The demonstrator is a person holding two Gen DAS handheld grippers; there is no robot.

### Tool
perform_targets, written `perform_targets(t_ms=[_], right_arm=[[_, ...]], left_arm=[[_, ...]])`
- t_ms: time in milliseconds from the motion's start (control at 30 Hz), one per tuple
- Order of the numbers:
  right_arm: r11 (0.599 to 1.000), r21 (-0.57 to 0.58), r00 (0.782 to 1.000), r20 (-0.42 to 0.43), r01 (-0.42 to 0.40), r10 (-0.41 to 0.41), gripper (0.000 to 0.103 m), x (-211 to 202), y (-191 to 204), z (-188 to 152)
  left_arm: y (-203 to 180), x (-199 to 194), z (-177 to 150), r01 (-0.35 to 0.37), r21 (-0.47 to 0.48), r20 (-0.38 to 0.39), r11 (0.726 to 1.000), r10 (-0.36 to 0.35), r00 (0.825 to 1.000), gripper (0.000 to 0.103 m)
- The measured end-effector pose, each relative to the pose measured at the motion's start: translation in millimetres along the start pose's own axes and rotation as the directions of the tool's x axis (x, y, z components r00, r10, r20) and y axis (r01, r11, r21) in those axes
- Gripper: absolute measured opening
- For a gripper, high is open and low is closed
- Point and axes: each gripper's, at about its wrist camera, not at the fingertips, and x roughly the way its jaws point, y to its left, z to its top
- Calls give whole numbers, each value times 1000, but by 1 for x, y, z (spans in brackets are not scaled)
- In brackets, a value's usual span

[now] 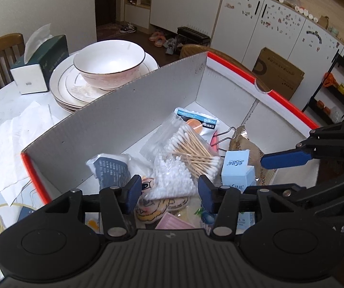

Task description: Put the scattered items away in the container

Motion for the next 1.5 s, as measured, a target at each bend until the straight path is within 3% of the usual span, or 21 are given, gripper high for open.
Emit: perform_targets(t_ms=[267, 400, 667, 900, 1033, 1267, 1500], right_arm=[[1000, 5, 999, 38, 5, -6, 53, -15, 1, 1], [1000, 5, 998, 61, 6, -6, 58, -22, 3, 1], [1000, 7, 994, 112, 15, -15, 66, -35, 6, 1], [1000, 11, 989, 145, 18, -20, 73, -44, 12, -1], [999, 26, 985, 171, 23, -27, 82, -50, 15, -5], [998, 55, 981, 193, 23, -33, 91, -57, 20, -10], [998, 55, 976, 214, 25, -36, 95, -66, 31, -15]], left_arm=[[4, -28, -7, 7, -35, 76, 999, -4, 997, 51], [4, -43, -11, 7, -53, 109, 999, -1, 994, 60], [4, -67, -20, 8, -87, 161, 996, 6, 987, 61], [2, -83, -31, -22, -87, 200, 996, 39, 979, 74], [2, -90, -36, -28, -94, 208, 995, 48, 977, 80], [-1, -104, -45, -38, -93, 223, 995, 57, 973, 100], [-4, -117, -54, -68, -77, 249, 995, 85, 965, 103]])
